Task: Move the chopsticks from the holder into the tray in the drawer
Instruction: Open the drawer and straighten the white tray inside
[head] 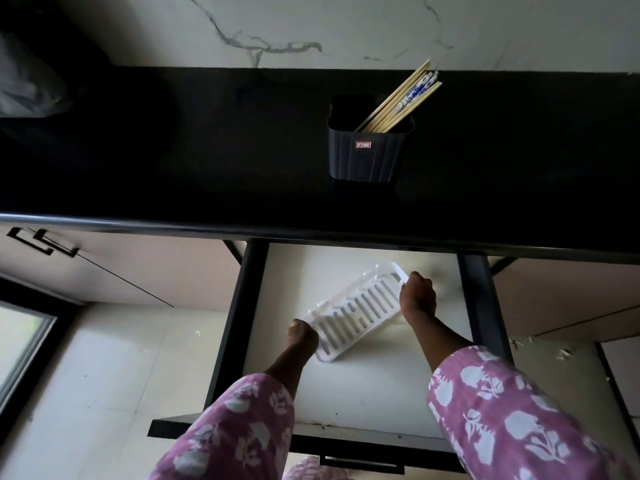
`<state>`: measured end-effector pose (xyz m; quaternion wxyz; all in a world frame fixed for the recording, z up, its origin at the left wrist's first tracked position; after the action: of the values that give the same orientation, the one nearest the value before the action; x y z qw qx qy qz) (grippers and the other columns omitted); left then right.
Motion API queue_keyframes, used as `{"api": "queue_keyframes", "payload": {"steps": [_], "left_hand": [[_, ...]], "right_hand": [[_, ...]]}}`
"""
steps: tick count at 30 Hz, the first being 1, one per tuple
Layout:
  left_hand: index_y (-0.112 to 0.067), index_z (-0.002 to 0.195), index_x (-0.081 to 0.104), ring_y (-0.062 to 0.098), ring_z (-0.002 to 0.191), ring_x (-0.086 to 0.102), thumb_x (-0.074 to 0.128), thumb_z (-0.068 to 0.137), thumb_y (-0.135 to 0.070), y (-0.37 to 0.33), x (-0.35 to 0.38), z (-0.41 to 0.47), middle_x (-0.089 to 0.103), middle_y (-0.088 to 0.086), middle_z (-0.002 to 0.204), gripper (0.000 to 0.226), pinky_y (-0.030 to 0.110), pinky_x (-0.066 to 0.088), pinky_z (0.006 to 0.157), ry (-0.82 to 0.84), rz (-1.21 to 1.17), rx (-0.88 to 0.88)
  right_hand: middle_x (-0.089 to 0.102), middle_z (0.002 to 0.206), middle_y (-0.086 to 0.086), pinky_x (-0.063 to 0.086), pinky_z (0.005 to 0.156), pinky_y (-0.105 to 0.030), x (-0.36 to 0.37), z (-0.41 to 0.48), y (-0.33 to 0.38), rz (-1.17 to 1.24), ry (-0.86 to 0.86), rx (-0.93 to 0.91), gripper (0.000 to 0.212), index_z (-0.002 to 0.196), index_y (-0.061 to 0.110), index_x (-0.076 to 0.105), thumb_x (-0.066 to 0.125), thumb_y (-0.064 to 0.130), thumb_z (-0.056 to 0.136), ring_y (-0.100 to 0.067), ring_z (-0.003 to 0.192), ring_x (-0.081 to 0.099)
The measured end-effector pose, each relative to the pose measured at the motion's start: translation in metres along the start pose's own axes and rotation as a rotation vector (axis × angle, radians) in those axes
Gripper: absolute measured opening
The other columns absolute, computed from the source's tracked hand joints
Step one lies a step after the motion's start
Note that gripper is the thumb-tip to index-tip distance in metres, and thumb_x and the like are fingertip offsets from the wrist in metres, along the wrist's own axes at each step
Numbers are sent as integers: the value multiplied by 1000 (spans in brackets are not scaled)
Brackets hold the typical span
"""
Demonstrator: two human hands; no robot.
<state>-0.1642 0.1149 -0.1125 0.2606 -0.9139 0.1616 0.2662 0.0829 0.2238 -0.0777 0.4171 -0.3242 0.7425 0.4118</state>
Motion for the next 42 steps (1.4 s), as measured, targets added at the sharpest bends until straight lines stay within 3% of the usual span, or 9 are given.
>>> {"api": "queue_keyframes", "payload": {"steps": [5, 9, 13, 17, 19, 21, 28, 38, 42], "left_hand": [[-1, 120, 46, 37, 102, 56, 32, 85, 3, -5, -13, -1, 55, 23, 117, 38, 38, 47, 78, -59, -22, 106], [-14, 134, 39, 24, 68, 51, 26, 83, 2, -8, -10, -1, 51, 15, 115, 55, 38, 53, 65, 10, -143, 169], [-16, 139, 37, 33, 94, 55, 25, 82, 6, -4, -5, -10, 47, 14, 134, 62, 29, 47, 61, 14, -144, 239], [-14, 140, 38, 36, 98, 59, 27, 79, 10, 4, 1, -16, 50, 15, 136, 66, 20, 35, 43, -31, -144, 283], [-13, 141, 38, 33, 107, 56, 27, 80, 10, 7, 2, -16, 49, 15, 138, 66, 22, 41, 53, -50, -131, 296], [-10, 139, 40, 33, 113, 53, 28, 81, 10, 9, 2, -14, 51, 17, 136, 62, 27, 43, 73, -64, -121, 314], [-8, 143, 32, 32, 129, 42, 28, 92, 2, 14, 3, -11, 42, 16, 144, 53, 31, 36, 99, -80, -100, 303], [-8, 143, 33, 35, 123, 47, 29, 92, 2, 16, 5, -12, 45, 20, 140, 52, 33, 39, 95, -106, -89, 296], [-3, 139, 34, 40, 114, 50, 35, 94, -3, 11, -3, -16, 53, 27, 128, 45, 33, 37, 80, -138, -61, 329]], "right_hand": [[64, 103, -26, 52, 75, -42, -8, -25, -33, -1, -101, 45, 20, 100, -5, 57, 40, -9, 88, -41, 97, 62], [65, 100, -26, 52, 74, -41, -10, -49, -58, 4, -127, 58, 17, 98, -5, 59, 44, -7, 89, -41, 95, 62], [66, 96, -28, 51, 72, -41, -8, -71, -79, 62, -139, 83, 12, 93, -6, 59, 47, -5, 87, -42, 92, 62], [66, 96, -27, 52, 71, -41, -6, -87, -93, 93, -137, 130, 13, 91, -6, 59, 46, -5, 87, -43, 91, 63], [66, 96, -27, 52, 71, -41, -3, -91, -96, 100, -127, 132, 14, 92, -6, 59, 46, -5, 87, -43, 91, 63], [66, 96, -27, 52, 71, -41, -1, -94, -97, 98, -110, 126, 13, 92, -5, 58, 46, -5, 87, -43, 91, 63], [66, 99, -26, 52, 74, -43, 3, -95, -96, 82, -104, 116, 11, 95, -5, 56, 47, -3, 89, -42, 93, 63], [64, 104, -24, 53, 74, -40, 1, -91, -97, 74, -78, 144, 13, 96, -4, 57, 46, -1, 89, -42, 96, 62], [66, 104, -20, 52, 73, -37, -5, -90, -95, 17, -99, 128, 17, 100, 0, 58, 50, 11, 90, -37, 96, 63]]}}
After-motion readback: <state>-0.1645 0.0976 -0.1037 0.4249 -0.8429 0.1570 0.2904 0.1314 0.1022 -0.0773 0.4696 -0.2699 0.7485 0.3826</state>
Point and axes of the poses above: each hand's wrist, its own z-axis towards the middle knuckle, its own x-axis out of the palm, y = z × x, the point moved 7 cm from there along z, towards the middle knuckle
